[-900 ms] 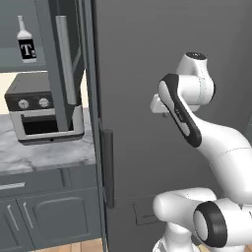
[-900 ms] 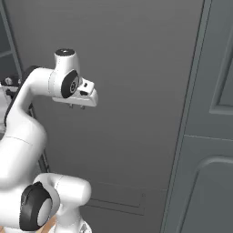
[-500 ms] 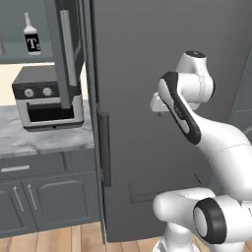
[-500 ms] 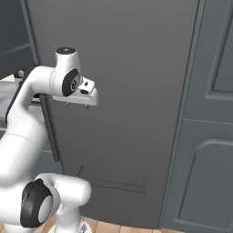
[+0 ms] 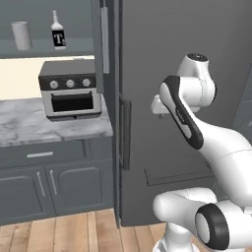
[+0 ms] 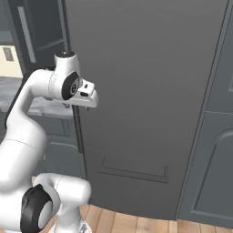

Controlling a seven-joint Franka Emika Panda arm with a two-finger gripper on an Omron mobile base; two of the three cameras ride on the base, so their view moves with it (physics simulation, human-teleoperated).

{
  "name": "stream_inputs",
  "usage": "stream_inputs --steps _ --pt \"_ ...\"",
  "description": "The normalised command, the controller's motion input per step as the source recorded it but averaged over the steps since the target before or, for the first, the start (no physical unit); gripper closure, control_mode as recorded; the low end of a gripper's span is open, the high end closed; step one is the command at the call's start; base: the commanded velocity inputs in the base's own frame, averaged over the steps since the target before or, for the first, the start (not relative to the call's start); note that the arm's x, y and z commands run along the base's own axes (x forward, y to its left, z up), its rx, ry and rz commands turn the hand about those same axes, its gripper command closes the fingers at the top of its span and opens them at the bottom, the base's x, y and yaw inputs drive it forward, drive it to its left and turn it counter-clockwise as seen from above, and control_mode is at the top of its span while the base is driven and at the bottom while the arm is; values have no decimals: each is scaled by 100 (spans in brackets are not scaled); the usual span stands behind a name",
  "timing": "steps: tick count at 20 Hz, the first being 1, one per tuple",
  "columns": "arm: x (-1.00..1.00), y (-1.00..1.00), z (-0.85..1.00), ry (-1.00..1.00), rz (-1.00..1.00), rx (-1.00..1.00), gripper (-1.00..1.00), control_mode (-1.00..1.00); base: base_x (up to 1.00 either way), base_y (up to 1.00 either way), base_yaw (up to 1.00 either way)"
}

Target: There is a bowl on the dining counter. Grab a lemon wedge from the fridge and place it in the bowl. Then get the liquor bottle and glass cup from the cabinet and place them next to the bowl.

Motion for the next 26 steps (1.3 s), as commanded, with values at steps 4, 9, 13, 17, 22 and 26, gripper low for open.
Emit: stream_inputs --steps 4,9,13,17,22,26 --pt "0 0 0 0 0 0 -100 100 0 62 -5" --pt "0 0 0 0 0 0 -100 100 0 41 -9" --pt "0 0 0 0 0 0 -100 100 14 41 -12" --pt "0 4 -1 -4 -4 0 -100 -100 2 8 -2" --pt "17 -5 -28 -15 1 0 -100 -100 0 0 0" --pt "25 -4 -32 -30 4 0 -100 -100 0 0 0"
